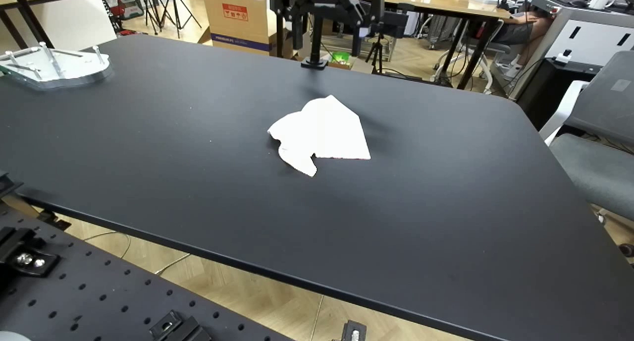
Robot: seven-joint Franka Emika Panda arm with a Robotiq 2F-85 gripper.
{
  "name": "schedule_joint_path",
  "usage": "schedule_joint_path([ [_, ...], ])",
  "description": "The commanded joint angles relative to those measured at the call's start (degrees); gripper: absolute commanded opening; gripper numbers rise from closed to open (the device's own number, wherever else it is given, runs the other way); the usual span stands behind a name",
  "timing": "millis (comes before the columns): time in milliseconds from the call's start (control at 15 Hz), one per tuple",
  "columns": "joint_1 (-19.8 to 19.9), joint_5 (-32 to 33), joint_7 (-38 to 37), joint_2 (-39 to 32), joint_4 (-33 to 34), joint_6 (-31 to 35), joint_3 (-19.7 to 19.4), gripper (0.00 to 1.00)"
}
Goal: Hang the white cloth on the black stand
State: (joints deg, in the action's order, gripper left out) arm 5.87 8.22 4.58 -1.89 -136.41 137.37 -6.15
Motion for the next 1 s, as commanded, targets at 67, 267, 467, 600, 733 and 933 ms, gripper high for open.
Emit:
schedule_joint_path([
  [67, -0.19, 3.01, -1.61, -7.26, 0.09, 7.39, -0.09, 1.00],
  [267, -0.91, 5.52, -2.53, -13.08, 1.45, 11.85, -0.57, 1.00],
  [467, -1.61, 5.19, -1.52, -18.27, 3.57, 14.58, -0.21, 1.00],
  [600, -1.63, 2.45, -0.50, -20.99, 5.20, 16.14, 1.11, 1.00],
  [733, -1.09, -0.43, 0.80, -22.93, 6.79, 17.11, 2.94, 1.00],
  [933, -1.00, -2.56, 1.87, -25.05, 9.09, 17.50, 4.08, 0.75],
])
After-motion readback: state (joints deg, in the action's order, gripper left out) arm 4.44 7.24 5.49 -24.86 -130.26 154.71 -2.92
